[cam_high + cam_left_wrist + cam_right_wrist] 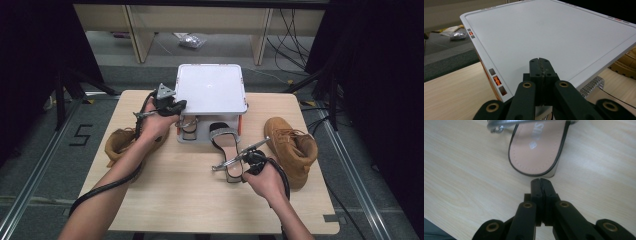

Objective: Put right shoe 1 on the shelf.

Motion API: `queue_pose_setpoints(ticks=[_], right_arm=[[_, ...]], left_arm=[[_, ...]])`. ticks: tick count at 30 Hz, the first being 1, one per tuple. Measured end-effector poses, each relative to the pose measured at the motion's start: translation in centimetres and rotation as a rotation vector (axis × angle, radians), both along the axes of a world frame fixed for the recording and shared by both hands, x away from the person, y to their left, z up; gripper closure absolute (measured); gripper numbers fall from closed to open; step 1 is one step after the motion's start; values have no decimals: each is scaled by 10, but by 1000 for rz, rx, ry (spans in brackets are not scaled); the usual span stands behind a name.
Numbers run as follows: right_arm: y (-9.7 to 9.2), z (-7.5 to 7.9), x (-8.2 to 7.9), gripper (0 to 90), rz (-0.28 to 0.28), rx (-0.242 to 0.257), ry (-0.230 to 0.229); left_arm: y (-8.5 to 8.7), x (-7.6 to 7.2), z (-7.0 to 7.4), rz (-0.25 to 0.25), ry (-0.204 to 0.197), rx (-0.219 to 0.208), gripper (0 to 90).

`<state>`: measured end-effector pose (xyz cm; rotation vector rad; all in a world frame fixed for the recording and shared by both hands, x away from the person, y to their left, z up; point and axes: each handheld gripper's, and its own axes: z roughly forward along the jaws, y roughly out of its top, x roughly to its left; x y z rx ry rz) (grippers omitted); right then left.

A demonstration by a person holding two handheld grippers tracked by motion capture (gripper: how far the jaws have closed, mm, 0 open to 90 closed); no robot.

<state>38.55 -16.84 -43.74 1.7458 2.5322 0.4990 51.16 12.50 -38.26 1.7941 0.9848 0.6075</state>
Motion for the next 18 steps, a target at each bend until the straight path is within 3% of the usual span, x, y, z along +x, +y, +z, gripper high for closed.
queue_pose_setpoints(ticks=[4, 8, 10, 11, 14, 15, 18], right_arm=[[5, -12, -4, 900, 34, -4, 5], [12, -17, -2, 900, 22, 15, 6], [13, -19, 0, 900, 40, 13, -15], [13, -20, 2, 900, 33, -2, -11], [16, -19, 3, 900, 29, 18, 14], [18, -19, 2, 900, 0, 37, 31], [18, -21, 5, 900, 23, 26, -10]], left_arm=[[0, 0, 0, 1, -2, 2, 895], [0, 0, 0, 0, -2, 5, 895], [0, 0, 0, -1, -1, 3, 895], [0, 0, 0, -1, 0, 2, 895], [0, 0, 0, -1, -2, 0, 895], [0, 0, 0, -1, -2, -1, 895], [0, 0, 0, -1, -1, 2, 895]])
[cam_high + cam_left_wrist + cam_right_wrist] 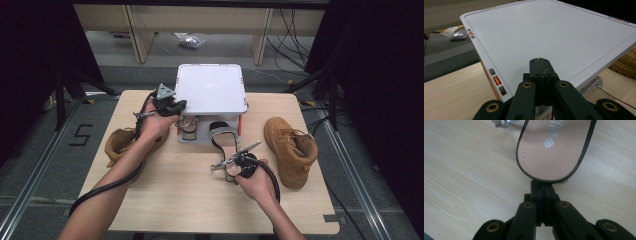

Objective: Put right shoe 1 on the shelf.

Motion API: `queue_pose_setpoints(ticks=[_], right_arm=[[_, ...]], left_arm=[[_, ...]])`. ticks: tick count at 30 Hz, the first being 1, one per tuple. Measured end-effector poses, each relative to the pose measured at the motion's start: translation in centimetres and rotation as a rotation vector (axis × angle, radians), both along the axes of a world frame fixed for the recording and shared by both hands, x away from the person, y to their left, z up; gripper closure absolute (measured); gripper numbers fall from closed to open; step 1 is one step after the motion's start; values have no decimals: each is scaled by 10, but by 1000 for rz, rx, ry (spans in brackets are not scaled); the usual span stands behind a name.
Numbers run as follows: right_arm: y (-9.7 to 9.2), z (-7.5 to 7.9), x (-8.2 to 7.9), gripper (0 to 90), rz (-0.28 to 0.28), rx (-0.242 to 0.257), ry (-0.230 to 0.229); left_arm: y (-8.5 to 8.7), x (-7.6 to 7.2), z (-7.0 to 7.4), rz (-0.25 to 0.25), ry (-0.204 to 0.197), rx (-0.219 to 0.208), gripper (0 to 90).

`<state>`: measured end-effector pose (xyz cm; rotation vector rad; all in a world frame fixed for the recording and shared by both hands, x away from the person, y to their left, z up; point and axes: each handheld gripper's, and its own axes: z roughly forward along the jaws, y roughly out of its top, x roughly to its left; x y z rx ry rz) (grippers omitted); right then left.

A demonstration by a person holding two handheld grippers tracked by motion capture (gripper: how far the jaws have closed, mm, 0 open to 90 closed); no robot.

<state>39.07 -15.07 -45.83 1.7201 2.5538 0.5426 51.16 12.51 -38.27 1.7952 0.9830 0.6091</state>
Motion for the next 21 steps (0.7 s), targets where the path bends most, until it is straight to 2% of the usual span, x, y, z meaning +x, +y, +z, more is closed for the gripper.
queue_pose_setpoints(ticks=[3, 4, 8, 11, 12, 14, 18, 19, 20, 21], right_arm=[[3, 1, 2, 900, -19, 25, 11], [3, 1, 3, 900, -26, 15, 10], [6, -1, 9, 900, -19, 36, 2], [9, 0, 13, 900, -32, 48, -8], [11, 0, 14, 900, -41, 54, 2], [13, 0, 17, 900, -25, 67, -13], [20, 1, 22, 900, -49, 84, -6], [20, 1, 24, 900, -36, 83, -21], [22, 2, 25, 900, -49, 85, -1], [21, -1, 27, 900, -12, 84, -33]], left_arm=[[0, 0, 0, 0, -1, 5, 896], [0, 0, 0, -1, -1, 4, 895], [0, 0, 0, -2, -2, 3, 895], [0, 0, 0, -3, 0, 5, 896], [0, 0, 0, -3, 0, 5, 896], [0, 0, 0, -3, 0, 4, 895], [0, 0, 0, -3, 0, 4, 896], [0, 0, 0, -2, 0, 3, 896], [0, 0, 0, -2, -1, 3, 896], [0, 0, 0, -3, -1, 4, 896]])
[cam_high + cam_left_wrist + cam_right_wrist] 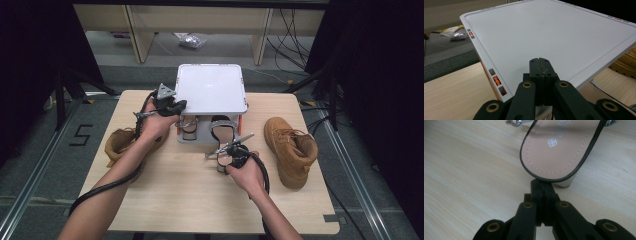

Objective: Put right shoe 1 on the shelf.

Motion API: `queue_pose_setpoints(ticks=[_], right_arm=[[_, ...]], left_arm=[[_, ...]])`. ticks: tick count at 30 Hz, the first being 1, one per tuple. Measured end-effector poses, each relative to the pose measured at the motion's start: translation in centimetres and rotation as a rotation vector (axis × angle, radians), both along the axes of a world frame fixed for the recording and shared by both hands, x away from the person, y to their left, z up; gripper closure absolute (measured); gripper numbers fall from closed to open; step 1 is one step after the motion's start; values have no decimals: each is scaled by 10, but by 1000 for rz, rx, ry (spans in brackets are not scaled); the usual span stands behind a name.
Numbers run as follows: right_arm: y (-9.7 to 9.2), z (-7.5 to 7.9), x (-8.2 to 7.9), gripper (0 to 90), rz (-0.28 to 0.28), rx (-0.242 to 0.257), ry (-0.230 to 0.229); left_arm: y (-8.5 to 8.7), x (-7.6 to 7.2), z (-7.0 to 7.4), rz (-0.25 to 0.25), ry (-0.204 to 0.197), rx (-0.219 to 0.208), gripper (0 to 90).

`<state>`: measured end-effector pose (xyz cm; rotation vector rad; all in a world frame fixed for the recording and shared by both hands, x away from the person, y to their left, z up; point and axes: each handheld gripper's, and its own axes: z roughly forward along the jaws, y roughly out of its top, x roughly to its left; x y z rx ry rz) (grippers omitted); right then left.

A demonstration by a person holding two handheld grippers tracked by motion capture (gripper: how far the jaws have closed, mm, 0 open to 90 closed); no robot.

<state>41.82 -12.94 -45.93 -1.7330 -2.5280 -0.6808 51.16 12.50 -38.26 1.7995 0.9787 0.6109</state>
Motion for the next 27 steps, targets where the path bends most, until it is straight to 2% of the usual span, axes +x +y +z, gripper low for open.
queue_pose_setpoints(ticks=[1, 2, 3, 5, 7, 10, 11, 12, 16, 17, 18, 19, 20, 23, 25, 26, 27], right_arm=[[2, 0, 0, 900, -28, -8, 17], [2, -1, 1, 900, -12, -3, 3], [3, -1, 1, 900, -30, -7, 22], [3, -2, 2, 900, -18, 0, 4], [3, 0, 2, 900, -37, 2, 8], [4, 3, 5, 900, -44, 19, -14], [4, 6, 5, 900, -53, 9, -10], [4, 6, 7, 900, -36, 16, -28], [8, 9, 13, 900, -53, 20, -27], [8, 10, 14, 900, -37, 27, -42], [9, 10, 15, 900, -57, 15, -34], [8, 9, 16, 900, -47, 17, -47], [9, 10, 16, 900, -58, 16, -39], [9, 10, 19, 900, -39, 32, -58], [11, 11, 20, 900, -68, 24, -67], [12, 13, 21, 900, -79, 30, -56], [11, 12, 22, 900, -72, 19, -65]], left_arm=[[0, 0, 0, 1, 1, -4, 895], [0, 0, 0, 0, 2, -5, 896], [0, 0, 0, 0, 3, -5, 896], [0, 0, 0, 0, 5, -3, 896], [0, 0, 1, 2, 6, -2, 896], [0, 0, 1, 3, 6, -3, 896], [0, 0, 0, 3, 6, -5, 896], [0, 0, 0, 3, 6, -5, 896], [-1, 1, 1, 6, 13, -8, 895], [-1, 1, 1, 6, 13, -7, 895], [0, 1, 1, 6, 12, -8, 896], [0, 1, 1, 5, 12, -9, 896], [0, 1, 1, 4, 12, -9, 896], [0, 1, 1, 3, 12, -7, 896], [0, 1, 1, 2, 11, -6, 896], [0, 1, 1, 4, 12, -8, 896], [0, 1, 1, 5, 13, -10, 896]])
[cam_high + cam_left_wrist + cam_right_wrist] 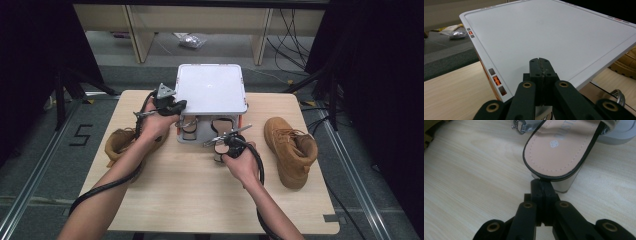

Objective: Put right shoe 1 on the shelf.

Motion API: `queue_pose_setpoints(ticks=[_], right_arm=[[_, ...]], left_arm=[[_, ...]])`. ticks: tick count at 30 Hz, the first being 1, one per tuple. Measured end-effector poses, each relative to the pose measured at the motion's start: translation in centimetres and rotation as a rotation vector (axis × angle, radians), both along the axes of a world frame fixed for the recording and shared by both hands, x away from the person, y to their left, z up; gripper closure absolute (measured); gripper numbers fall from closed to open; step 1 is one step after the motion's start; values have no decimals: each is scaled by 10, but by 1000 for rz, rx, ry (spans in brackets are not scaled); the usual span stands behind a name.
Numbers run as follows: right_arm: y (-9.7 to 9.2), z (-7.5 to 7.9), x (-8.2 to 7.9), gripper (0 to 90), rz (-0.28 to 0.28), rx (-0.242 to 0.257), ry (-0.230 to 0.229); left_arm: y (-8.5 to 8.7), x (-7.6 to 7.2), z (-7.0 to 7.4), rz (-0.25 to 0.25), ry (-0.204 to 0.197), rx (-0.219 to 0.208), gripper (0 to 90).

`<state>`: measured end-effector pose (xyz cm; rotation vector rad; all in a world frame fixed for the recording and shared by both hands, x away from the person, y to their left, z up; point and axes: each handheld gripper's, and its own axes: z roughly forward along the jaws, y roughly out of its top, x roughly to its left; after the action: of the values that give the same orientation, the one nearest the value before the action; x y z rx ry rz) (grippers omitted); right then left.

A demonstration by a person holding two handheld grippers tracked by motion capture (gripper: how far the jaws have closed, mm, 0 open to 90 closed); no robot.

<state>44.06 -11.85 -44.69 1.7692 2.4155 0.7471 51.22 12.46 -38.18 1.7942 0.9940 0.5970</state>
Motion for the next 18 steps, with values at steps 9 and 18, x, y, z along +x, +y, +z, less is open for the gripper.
queue_pose_setpoints(ticks=[9, 18], right_arm=[[3, 3, 9, 900, -18, 1, -31], [2, 6, 18, 900, -7, -5, -85]], left_arm=[[0, 0, 0, -2, -2, 4, 896], [0, 0, 0, -4, -1, 3, 896]])
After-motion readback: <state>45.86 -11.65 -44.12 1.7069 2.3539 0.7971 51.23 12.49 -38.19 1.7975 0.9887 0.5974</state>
